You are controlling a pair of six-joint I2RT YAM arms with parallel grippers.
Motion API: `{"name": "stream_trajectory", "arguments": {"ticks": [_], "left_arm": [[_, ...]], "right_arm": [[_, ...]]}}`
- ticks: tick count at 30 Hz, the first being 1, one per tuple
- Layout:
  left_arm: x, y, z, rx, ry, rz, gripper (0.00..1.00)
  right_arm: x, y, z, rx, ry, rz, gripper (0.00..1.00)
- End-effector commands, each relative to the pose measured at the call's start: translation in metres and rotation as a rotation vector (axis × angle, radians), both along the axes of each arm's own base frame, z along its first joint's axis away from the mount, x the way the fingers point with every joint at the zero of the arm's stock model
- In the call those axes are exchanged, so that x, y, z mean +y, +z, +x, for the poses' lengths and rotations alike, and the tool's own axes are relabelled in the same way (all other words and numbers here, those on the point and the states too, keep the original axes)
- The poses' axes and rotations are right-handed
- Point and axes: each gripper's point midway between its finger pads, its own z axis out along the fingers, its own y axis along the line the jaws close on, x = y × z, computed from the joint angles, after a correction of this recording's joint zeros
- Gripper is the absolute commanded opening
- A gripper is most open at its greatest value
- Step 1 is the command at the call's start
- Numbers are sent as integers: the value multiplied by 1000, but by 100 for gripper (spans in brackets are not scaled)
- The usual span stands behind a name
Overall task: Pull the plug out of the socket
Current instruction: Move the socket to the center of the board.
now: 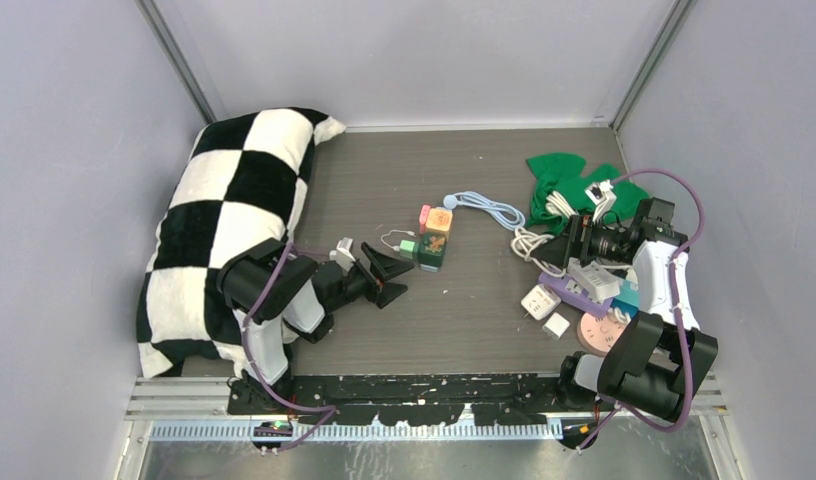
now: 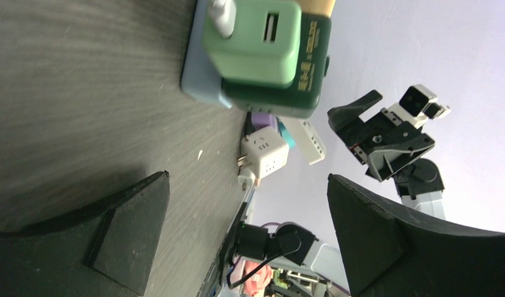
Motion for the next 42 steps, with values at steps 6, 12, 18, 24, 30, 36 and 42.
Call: {"name": "stream_trajectory", "arguments": {"ticks": [6, 12, 18, 24, 30, 36, 42], "left_arm": [[6, 14, -11, -73, -47, 104, 100], [6, 46, -17, -186, -156, 302, 100], [36, 97, -18, -428, -195, 593, 100], [61, 132, 1, -644, -185, 841, 100], [70, 151, 23, -613, -63, 840, 100], [96, 145, 29, -493, 144, 795, 100], [107, 143, 15, -487, 197, 739, 100]], "right_arm": [[3, 1, -1, -17, 21, -26, 96], [5, 4, -4, -15, 39, -59, 96], [10, 10, -6, 1, 75, -120, 96], [27, 20, -1, 37, 144, -213, 95], [59, 32, 14, 33, 210, -359, 95], [100, 30, 36, 44, 204, -475, 95], [139, 28, 71, 103, 85, -459, 95]]}}
